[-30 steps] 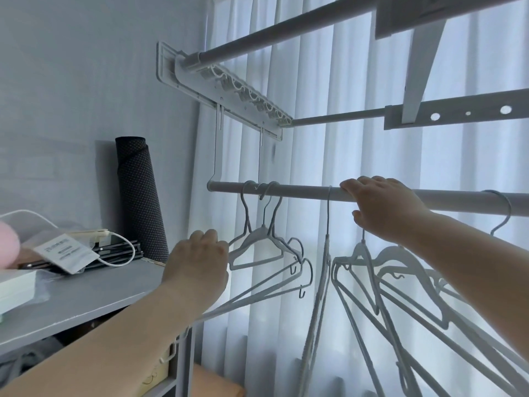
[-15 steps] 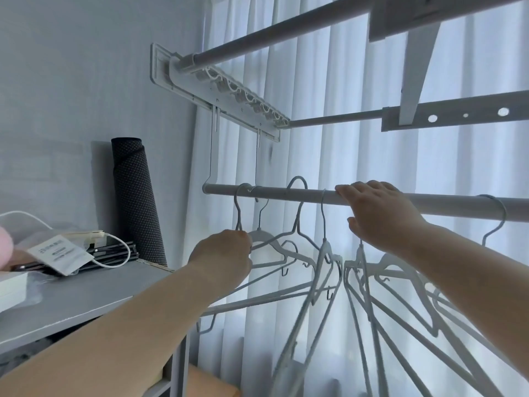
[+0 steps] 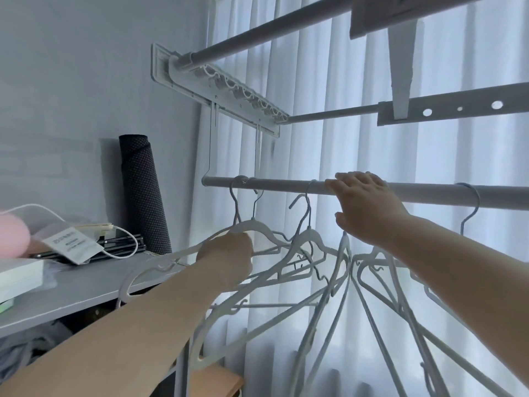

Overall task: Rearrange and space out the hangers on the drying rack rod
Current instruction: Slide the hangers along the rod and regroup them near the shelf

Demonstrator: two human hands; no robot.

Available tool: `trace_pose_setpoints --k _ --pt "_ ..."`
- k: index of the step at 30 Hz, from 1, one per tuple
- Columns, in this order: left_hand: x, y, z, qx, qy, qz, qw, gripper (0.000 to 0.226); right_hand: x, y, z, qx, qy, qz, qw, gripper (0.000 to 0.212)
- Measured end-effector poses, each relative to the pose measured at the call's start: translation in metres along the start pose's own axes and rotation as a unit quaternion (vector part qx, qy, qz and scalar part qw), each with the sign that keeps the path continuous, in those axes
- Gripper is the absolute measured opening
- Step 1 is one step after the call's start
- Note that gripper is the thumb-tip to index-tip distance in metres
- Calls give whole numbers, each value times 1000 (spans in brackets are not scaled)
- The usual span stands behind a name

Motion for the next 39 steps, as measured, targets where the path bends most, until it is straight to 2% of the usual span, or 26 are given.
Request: trace_pose_setpoints --k 4,8,13,16,21,25,27,31,33,35,39 --pt "-25 -6 -38 -49 15 -25 998 26 -5 7 -16 31 21 1 999 53" --pt "-63 9 -86 -70 26 -15 997 27 -5 27 -45 106 42 22 993 48" --pt "-104 19 -148 -83 56 -35 994 23 -2 40 -107 212 78 2 974 52" --pt "-127 30 -181 -54 53 -25 997 21 2 38 -157 272 107 -52 955 45" --pt "-167 37 -234 -50 66 -86 993 25 3 34 -221 343 111 -123 924 15" --pt "-188 47 -272 -101 89 -57 989 22 -10 49 -250 410 96 -126 898 23" --pt "-194 56 -288 -130 106 -8 986 10 -19 55 -260 455 87 -128 877 25" --pt "-211 84 -304 -157 126 143 969 18 -34 57 -276 571 32 -120 811 24" --pt "-219 91 -300 -171 109 165 965 18 -38 57 -286 623 5 -112 774 18" --pt "-225 85 -292 -186 89 128 970 21 -40 60 -295 673 -16 -104 732 16" --pt "-238 54 -272 -223 67 -23 972 43 -38 73 -311 754 -52 -75 650 17"
Point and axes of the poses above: each hand's wrist, its own x-axis towards the middle knuckle, its own y-axis out of the back of the hand, z = x × y, the point moved 9 cm from there along x, towards the middle knuckle, and after that the axes turned 9 degrees about y, right-handed, at the moved point
